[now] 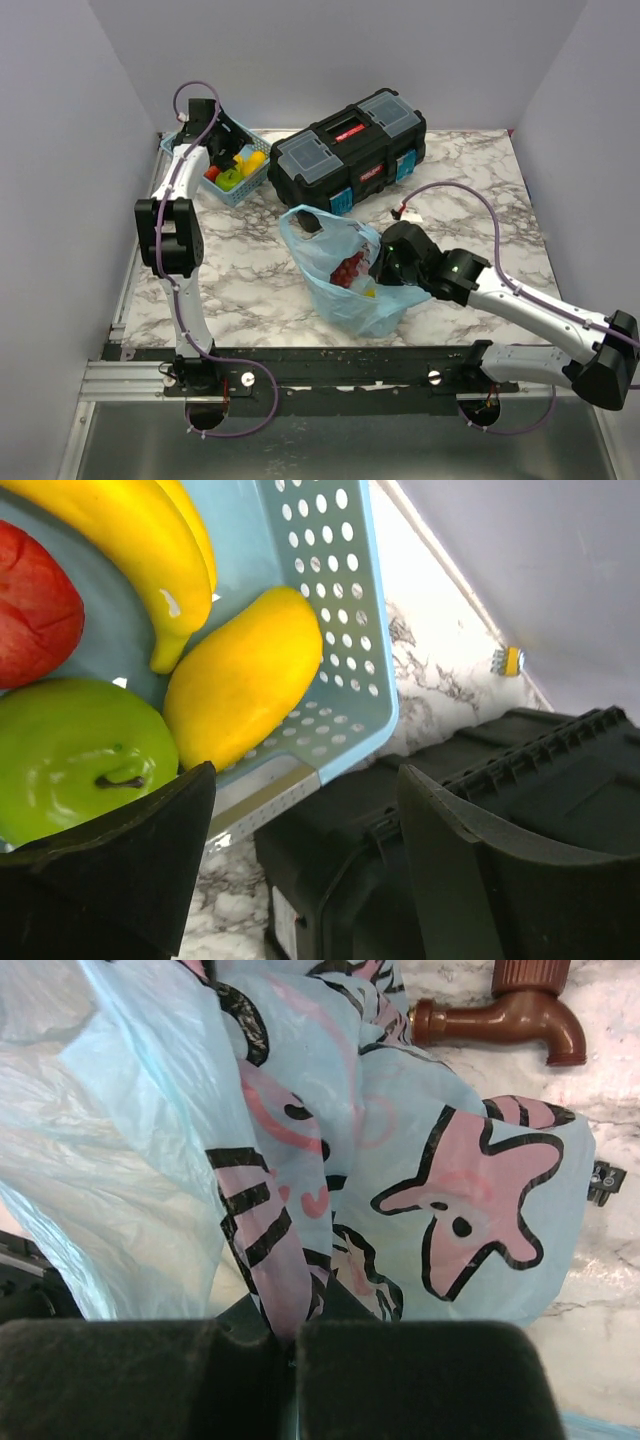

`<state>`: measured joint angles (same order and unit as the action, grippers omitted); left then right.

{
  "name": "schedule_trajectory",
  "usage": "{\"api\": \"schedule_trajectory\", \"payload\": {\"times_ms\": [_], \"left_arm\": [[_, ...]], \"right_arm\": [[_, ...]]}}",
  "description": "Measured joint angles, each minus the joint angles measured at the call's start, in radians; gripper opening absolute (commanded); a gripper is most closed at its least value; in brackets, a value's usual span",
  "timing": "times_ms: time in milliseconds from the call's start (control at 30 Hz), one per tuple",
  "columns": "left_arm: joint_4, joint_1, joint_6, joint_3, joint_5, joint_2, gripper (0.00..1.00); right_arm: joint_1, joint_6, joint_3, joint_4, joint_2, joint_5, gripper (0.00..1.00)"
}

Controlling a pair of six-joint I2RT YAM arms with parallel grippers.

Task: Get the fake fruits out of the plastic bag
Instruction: Place the fake fruit in the bin, then take out the fake fruit from the plastic bag.

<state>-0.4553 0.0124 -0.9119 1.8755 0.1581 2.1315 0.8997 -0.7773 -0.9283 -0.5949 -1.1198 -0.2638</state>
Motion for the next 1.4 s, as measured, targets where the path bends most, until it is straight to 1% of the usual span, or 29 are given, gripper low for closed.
{"api": "schedule_trajectory", "payload": {"times_ms": [100,167,300,333,433,533,567,600,667,733,833,933,1033,1100,1133,1167,1200,1233,1267,1300,1367,1400], "left_arm": [[-0.052,-0.002,0.054,0.006,0.007,-0.029,0.68],[-0.047,-0.004,0.074,-0.058,0.024,-0.092,0.67],[0.036,-0.005,0.066,-0.343,0.106,-0.338,0.66],[0.052,-0.006,0.063,-0.418,0.141,-0.428,0.66],[0.038,-0.023,0.079,-0.498,0.204,-0.597,0.66],[0.037,-0.080,0.122,-0.540,0.260,-0.744,0.66],[0.059,-0.135,0.142,-0.586,0.273,-0.835,0.66],[0.066,-0.162,0.150,-0.610,0.283,-0.877,0.66],[0.091,-0.274,0.183,-0.690,0.313,-1.009,0.66],[0.097,-0.373,0.220,-0.744,0.344,-1.091,0.64],[0.113,-0.465,0.277,-0.835,0.377,-1.167,0.62],[0.117,-0.542,0.324,-0.932,0.402,-1.212,0.62],[0.132,-0.681,0.362,-1.031,0.405,-1.262,0.65],[0.147,-0.763,0.378,-1.064,0.405,-1.274,0.66],[0.154,-0.813,0.388,-1.067,0.405,-1.264,0.66],[0.167,-0.838,0.395,-1.066,0.404,-1.253,0.66],[0.185,-0.879,0.409,-1.059,0.397,-1.227,0.66],[0.195,-0.911,0.426,-1.051,0.382,-1.197,0.66],[0.203,-0.933,0.436,-1.045,0.369,-1.176,0.65],[0.213,-0.960,0.449,-1.035,0.349,-1.140,0.65],[0.228,-0.991,0.462,-1.011,0.312,-1.070,0.65],[0.230,-0.998,0.466,-0.996,0.297,-1.033,0.65]], "right_arm": [[0.000,-0.016,0.004,-0.005,-0.024,0.007,0.01],[0.000,-0.033,0.027,0.004,-0.030,0.007,0.01],[0.000,-0.043,0.103,0.010,-0.032,0.001,0.01],[0.000,-0.043,0.117,0.009,-0.034,-0.004,0.01],[0.000,-0.066,0.113,-0.013,-0.068,-0.014,0.01],[0.000,-0.090,0.105,-0.012,-0.112,-0.013,0.01],[0.000,-0.103,0.105,-0.014,-0.126,-0.013,0.01],[0.000,-0.113,0.105,-0.014,-0.136,-0.013,0.01],[0.000,-0.132,0.103,-0.024,-0.153,-0.012,0.01],[0.000,-0.150,0.102,-0.032,-0.158,-0.011,0.02],[0.000,-0.174,0.105,-0.031,-0.139,-0.011,0.08],[0.000,-0.192,0.120,-0.028,-0.088,-0.011,0.09],[0.000,-0.203,0.135,-0.025,-0.032,-0.011,0.10],[0.000,-0.214,0.145,-0.023,-0.002,-0.011,0.11],[0.000,-0.220,0.153,-0.019,0.019,-0.008,0.14],[0.000,-0.224,0.161,-0.016,0.037,-0.006,0.19],[0.000,-0.227,0.168,-0.010,0.053,-0.002,0.26],[0.000,-0.230,0.180,0.000,0.072,0.002,0.37],[0.000,-0.233,0.195,0.007,0.094,0.009,0.51],[0.000,-0.238,0.205,0.009,0.109,0.013,0.69],[0.000,-0.247,0.220,0.007,0.142,0.021,0.88],[0.000,-0.242,0.223,0.004,0.154,0.020,0.91]]}}
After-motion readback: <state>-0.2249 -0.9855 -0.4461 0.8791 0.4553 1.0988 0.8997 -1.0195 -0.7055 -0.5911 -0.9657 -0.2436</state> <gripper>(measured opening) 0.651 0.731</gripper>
